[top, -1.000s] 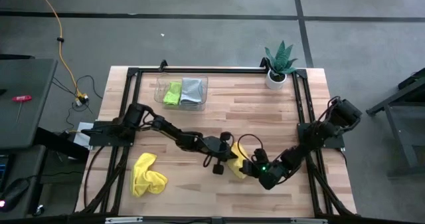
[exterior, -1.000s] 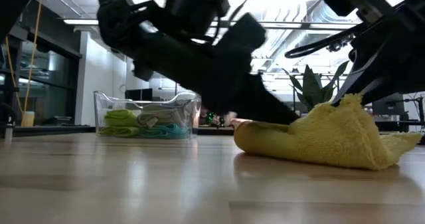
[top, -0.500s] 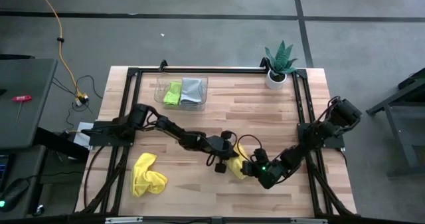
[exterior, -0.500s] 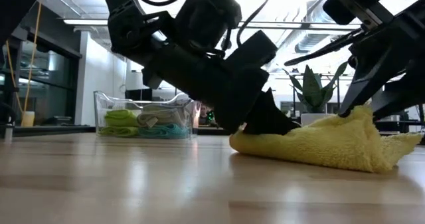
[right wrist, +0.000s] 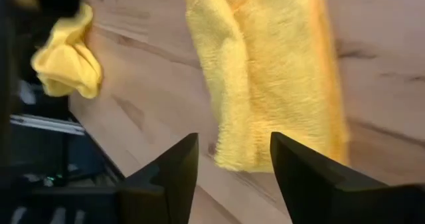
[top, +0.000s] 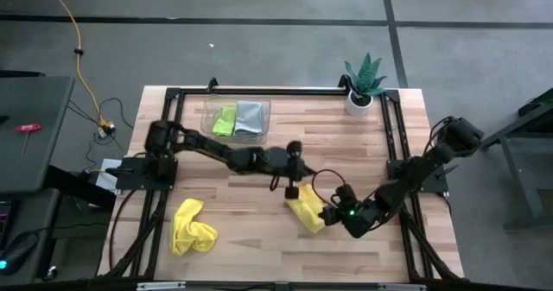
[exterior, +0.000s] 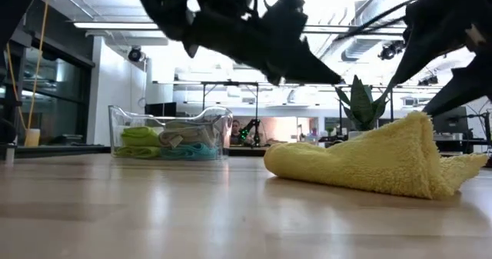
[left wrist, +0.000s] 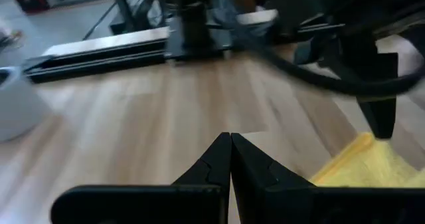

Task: Fold microfiber towels
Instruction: Fold the top yellow towel

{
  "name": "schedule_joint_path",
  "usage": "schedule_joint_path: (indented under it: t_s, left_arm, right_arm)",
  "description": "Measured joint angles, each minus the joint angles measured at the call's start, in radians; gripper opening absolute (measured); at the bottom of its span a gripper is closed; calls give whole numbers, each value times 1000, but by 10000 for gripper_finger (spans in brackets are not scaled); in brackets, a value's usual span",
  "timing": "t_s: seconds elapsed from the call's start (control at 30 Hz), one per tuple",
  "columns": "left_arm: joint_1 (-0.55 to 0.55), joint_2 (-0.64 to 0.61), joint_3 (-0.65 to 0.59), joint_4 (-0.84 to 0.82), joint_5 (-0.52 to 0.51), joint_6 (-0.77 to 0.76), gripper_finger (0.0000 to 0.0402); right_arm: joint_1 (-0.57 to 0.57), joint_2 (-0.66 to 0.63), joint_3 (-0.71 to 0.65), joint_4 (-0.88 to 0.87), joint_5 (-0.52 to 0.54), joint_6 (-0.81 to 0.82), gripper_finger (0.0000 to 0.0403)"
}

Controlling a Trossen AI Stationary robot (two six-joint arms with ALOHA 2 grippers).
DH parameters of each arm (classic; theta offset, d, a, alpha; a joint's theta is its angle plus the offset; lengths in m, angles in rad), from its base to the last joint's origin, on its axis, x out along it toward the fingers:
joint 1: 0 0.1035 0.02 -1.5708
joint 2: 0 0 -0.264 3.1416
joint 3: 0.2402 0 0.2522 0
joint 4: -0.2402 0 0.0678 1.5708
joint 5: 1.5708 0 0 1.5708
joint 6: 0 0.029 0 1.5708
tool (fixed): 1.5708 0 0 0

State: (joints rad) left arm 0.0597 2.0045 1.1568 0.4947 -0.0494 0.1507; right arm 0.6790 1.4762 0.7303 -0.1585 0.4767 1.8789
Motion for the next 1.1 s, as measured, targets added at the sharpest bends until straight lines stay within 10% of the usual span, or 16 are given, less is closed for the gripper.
schedule_joint_path:
  t_s: [0.5,0.8,1.1]
  left_arm:
    - [31,-526,-193,-194,133,-175,0]
    - [-58,-906,-540,-17,-87,-400,0]
    - [-100,-1014,-605,-34,-190,-455,0]
  right_arm:
    - [-286,-61,1,-2,-399,-515,183]
    - [-367,75,55,73,-517,-631,183]
    - [-372,243,230,-166,-469,-673,183]
